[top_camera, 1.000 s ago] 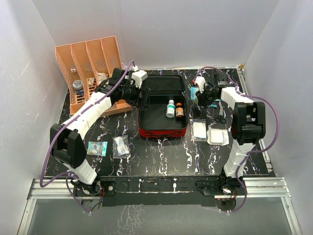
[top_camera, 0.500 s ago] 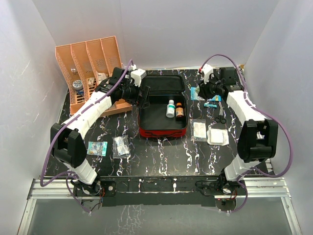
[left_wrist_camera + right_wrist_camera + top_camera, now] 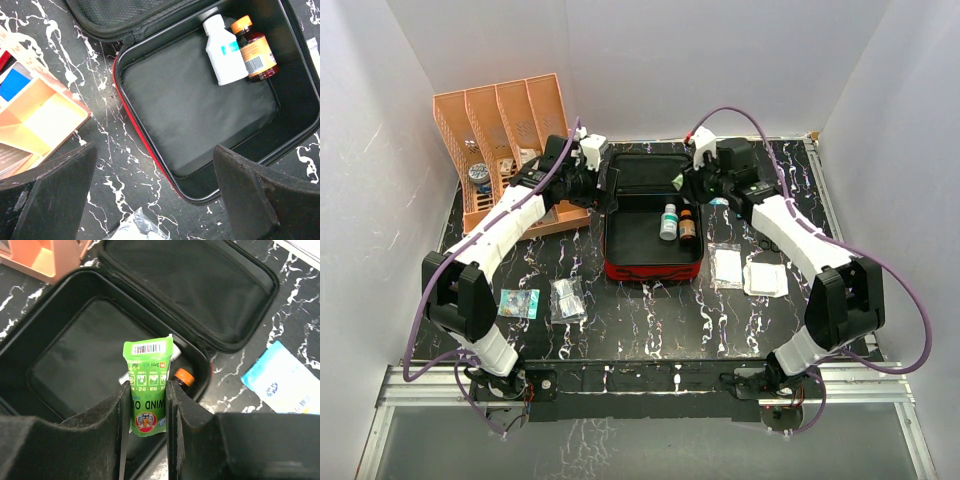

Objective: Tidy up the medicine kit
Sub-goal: Place the medical item at the medicine box.

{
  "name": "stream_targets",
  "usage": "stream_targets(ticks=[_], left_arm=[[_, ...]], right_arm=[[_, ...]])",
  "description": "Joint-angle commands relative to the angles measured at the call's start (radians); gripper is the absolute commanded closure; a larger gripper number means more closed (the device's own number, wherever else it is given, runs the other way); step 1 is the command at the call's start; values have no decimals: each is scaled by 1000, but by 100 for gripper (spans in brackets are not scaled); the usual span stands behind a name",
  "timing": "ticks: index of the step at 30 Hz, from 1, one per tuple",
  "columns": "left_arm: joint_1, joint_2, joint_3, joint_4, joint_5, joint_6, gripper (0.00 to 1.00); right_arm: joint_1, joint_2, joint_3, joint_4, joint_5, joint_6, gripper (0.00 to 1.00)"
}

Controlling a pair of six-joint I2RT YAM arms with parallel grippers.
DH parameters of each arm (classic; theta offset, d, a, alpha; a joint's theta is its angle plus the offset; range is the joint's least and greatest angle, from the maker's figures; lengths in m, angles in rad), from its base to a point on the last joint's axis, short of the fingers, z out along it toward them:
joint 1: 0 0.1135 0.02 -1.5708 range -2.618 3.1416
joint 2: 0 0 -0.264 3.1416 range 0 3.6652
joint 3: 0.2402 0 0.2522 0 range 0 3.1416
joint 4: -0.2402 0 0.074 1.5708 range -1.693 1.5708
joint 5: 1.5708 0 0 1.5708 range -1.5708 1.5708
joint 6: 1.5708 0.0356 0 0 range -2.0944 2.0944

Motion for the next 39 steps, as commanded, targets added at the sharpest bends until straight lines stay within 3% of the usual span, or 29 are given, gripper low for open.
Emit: stream_targets(ticks=[1,14,39], left_arm=[[15,-31,46,-12,-32,-24,1],[33,-35,57,-24,-37,-41,1],[40,-18,75,-28,-38,-34,1]], right_arm=[[71,-15,32,79,93,136,85],[242,78,26,136,272,368,87],[281,329,27,227,361,565,86]])
